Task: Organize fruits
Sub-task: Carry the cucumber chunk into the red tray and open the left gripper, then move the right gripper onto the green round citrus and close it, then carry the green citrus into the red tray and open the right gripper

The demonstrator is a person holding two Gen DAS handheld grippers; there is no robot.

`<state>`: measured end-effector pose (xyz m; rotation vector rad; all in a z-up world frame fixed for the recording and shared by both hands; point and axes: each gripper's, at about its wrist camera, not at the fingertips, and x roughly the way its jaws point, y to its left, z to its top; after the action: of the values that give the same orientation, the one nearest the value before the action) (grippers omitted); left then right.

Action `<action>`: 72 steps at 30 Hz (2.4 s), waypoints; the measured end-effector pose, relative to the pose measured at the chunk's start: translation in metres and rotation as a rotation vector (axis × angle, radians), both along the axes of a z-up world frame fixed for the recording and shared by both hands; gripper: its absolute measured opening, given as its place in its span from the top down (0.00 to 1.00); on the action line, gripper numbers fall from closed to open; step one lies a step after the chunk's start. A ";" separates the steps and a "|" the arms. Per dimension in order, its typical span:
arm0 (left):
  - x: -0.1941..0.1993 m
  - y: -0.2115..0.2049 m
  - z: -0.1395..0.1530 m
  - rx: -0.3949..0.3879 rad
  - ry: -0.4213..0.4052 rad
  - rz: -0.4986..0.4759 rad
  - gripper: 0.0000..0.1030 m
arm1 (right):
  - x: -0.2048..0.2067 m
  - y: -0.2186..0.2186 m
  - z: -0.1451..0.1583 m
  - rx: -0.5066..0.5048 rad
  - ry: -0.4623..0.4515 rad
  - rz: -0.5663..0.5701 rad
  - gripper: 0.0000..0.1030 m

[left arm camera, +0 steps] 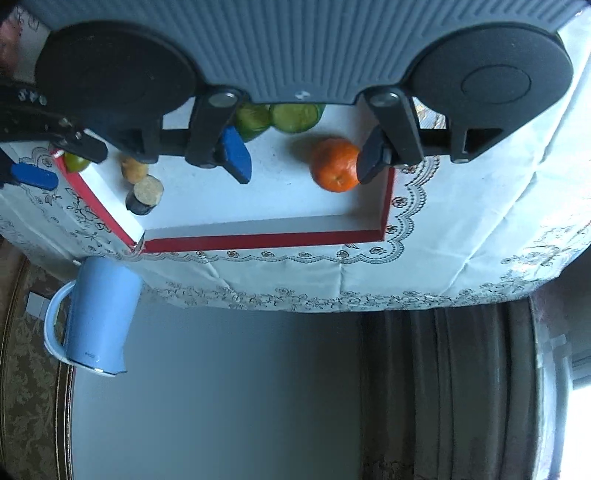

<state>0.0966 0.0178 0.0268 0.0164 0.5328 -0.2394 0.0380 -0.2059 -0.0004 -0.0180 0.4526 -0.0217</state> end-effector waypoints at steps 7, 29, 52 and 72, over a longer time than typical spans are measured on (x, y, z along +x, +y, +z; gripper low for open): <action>-0.038 0.011 -0.008 -0.037 0.015 -0.026 0.39 | 0.000 0.000 -0.001 -0.001 0.004 -0.004 0.18; -0.077 0.027 -0.050 -0.012 0.100 -0.015 0.24 | -0.009 -0.012 0.005 0.022 0.008 -0.038 0.18; -0.076 0.010 -0.058 0.070 0.113 -0.075 0.00 | -0.050 0.012 -0.014 -0.101 0.098 0.167 0.26; -0.076 0.011 -0.059 0.073 0.114 -0.075 0.00 | -0.030 0.025 -0.019 -0.085 0.123 0.228 0.67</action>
<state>0.0208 0.0283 -0.0322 0.0937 0.6547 -0.2949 0.0078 -0.1810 -0.0199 -0.1546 0.5704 0.1851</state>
